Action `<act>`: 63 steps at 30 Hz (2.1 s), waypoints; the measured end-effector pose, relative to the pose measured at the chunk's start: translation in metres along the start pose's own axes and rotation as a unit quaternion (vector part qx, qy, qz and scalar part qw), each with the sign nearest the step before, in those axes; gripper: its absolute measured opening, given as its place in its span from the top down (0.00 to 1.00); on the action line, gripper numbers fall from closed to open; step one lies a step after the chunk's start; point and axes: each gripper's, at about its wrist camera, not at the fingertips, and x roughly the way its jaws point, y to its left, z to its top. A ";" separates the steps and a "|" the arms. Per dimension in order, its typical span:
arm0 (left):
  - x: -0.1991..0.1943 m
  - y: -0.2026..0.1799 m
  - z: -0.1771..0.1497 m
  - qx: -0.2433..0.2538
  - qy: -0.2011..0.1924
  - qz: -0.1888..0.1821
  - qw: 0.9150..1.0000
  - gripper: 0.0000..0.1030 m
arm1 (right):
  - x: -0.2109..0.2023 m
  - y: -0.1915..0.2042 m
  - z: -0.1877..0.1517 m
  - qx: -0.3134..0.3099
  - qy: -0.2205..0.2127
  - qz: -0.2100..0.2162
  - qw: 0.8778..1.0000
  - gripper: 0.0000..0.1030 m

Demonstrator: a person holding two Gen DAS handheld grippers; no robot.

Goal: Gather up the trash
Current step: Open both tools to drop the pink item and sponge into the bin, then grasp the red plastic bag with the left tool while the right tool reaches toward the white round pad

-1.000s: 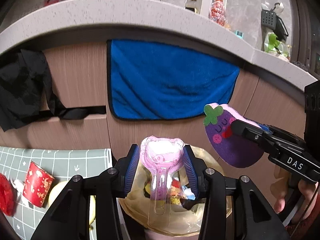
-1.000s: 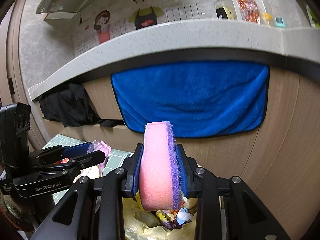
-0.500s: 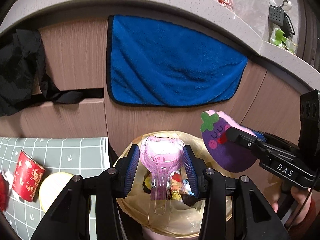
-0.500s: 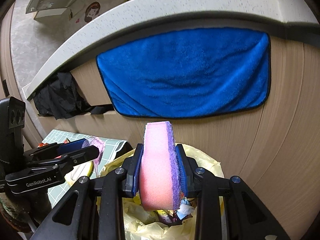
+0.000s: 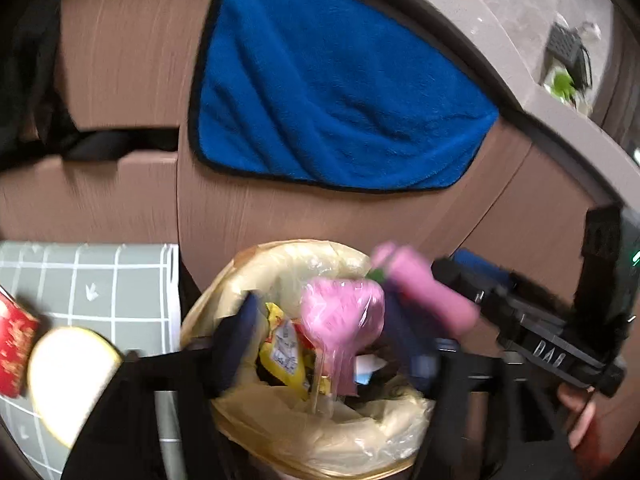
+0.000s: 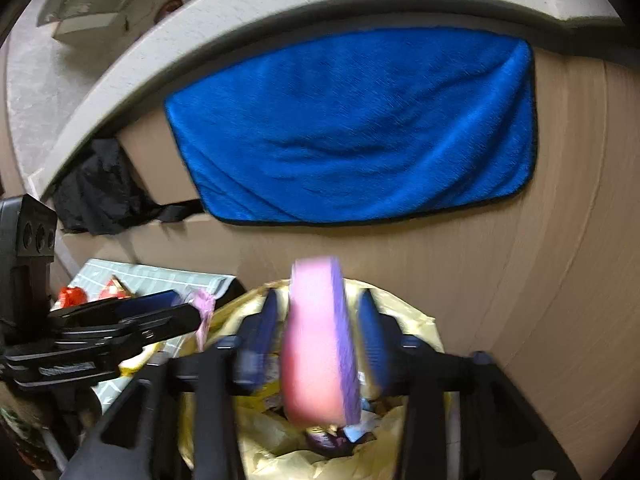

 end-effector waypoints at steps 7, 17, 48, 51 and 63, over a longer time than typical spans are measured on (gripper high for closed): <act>-0.033 0.021 0.009 -0.022 -0.037 0.024 0.999 0.25 | 0.004 -0.007 -0.008 0.033 0.011 -0.009 0.999 0.40; -0.129 0.078 -0.007 0.002 -0.091 0.132 0.987 0.23 | -0.019 0.028 0.003 0.013 -0.020 -0.002 1.000 0.40; -0.196 0.289 -0.079 -0.142 -0.046 0.234 0.961 0.21 | 0.030 0.227 -0.030 -0.108 0.045 0.123 0.986 0.40; -0.190 0.299 -0.079 -0.159 -0.035 0.245 0.956 0.22 | 0.036 0.226 -0.035 -0.105 0.059 0.123 0.985 0.40; -0.224 0.295 -0.100 -0.215 -0.050 0.198 0.955 0.42 | 0.074 0.231 -0.049 -0.104 0.104 0.130 0.981 0.40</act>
